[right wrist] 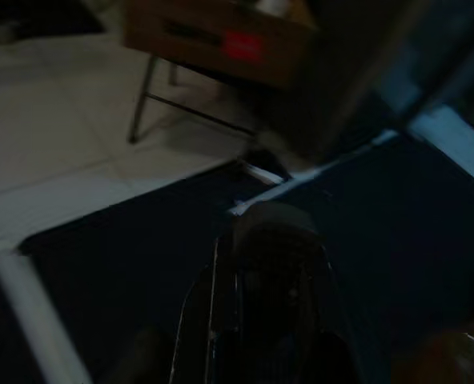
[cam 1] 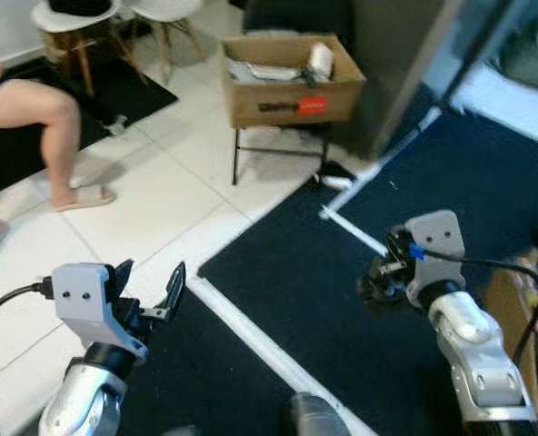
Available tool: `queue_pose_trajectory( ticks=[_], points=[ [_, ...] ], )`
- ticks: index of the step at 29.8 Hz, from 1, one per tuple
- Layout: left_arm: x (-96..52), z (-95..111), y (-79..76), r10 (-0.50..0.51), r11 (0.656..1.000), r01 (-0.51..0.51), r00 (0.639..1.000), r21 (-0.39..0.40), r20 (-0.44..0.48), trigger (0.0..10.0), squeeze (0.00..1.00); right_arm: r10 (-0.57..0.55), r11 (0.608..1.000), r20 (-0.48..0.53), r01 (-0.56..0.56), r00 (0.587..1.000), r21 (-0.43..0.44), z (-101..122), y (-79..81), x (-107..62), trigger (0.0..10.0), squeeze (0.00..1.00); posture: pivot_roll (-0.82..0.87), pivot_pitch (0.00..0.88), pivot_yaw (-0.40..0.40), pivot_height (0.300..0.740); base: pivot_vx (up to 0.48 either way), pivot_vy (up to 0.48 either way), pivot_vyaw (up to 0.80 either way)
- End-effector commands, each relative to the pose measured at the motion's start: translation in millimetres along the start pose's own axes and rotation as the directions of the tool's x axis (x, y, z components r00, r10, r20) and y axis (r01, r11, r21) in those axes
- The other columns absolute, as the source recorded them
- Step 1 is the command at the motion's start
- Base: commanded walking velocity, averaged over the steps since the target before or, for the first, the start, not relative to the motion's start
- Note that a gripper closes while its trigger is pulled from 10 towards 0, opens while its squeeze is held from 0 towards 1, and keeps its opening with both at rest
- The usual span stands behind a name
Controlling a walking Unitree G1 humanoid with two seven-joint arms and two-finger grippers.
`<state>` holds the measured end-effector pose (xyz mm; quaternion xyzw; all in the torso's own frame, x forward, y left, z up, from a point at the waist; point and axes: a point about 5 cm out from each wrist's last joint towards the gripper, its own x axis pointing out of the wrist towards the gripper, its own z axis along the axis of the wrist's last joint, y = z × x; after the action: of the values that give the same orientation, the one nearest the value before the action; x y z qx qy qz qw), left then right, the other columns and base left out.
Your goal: Picking trash to rubbish bin
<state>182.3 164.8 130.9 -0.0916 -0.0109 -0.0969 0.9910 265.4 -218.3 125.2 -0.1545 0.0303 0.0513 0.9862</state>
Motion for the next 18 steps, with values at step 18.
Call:
queue_pose_trajectory(
  ticks=[18],
  points=[
    [-0.4, -5.2, 3.5, 0.007, 1.000, -0.007, 0.999, 0.022, -0.040, 10.0, 0.00, 0.016, 1.000, 0.043, -0.016, 0.999, 0.002, 3.1, 1.5, -1.4, 10.0, 0.00, -0.13, 0.086, 0.010, 0.740, 0.360, 0.000, -0.04]
  ],
)
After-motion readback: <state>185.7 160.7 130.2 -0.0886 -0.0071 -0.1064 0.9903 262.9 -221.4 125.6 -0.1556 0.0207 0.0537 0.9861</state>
